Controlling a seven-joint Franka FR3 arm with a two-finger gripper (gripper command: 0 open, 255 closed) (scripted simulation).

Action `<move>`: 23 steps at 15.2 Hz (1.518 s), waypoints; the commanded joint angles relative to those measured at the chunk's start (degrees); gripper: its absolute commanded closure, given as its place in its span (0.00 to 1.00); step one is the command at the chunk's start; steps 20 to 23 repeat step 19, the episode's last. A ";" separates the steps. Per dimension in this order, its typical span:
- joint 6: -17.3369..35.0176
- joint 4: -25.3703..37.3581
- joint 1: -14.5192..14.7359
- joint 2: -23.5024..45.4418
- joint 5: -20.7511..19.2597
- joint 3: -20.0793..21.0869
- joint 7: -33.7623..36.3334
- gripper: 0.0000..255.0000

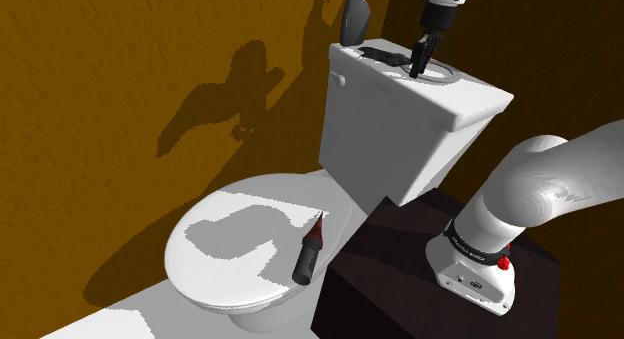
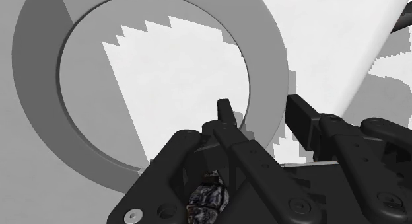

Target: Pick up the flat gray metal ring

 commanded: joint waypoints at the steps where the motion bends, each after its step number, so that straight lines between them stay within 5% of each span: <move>1: -0.09 -0.32 -0.04 0.15 -0.07 -0.08 0.00 1.00; 17: -11.24 12.63 0.61 1.97 1.12 1.08 -0.50 1.00; 23: -11.35 12.77 0.61 2.00 1.14 1.09 -0.51 1.00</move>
